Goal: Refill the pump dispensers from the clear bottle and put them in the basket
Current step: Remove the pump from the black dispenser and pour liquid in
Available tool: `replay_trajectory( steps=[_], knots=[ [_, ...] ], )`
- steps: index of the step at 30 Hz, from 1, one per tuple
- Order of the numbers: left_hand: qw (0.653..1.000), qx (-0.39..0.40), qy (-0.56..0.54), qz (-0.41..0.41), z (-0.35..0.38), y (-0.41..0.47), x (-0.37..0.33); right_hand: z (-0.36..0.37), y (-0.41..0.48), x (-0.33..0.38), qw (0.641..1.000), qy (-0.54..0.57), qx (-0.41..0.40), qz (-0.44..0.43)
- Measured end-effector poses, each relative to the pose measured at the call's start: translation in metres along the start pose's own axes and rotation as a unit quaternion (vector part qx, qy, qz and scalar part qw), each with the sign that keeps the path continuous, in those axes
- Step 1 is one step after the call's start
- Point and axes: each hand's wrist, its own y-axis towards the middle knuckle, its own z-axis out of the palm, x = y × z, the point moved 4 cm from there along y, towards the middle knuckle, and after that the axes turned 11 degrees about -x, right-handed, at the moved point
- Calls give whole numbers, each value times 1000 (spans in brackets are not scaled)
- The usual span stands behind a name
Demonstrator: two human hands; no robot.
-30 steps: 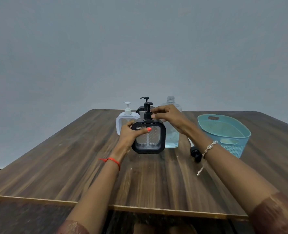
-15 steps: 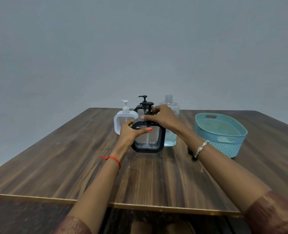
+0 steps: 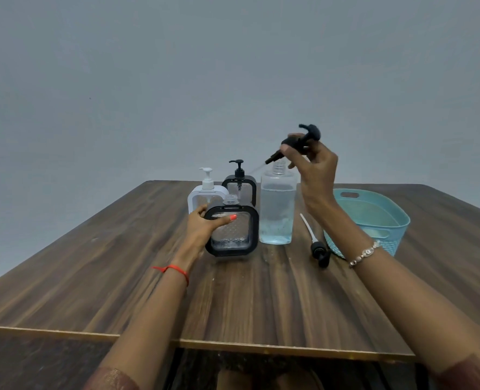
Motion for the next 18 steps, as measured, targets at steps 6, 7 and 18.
replay_trajectory(
  steps=[6,7,18],
  knots=[
    [999,-33,-39,5,-17,9,-5,-26,-71,-46,870,-254,332,-262],
    [999,-32,-42,6,-18,9,-6,-29,-86,-60,818,-297,409,-274],
    [999,6,-43,28,-14,11,-7,-37,-111,-104,688,-433,560,-160]
  ],
)
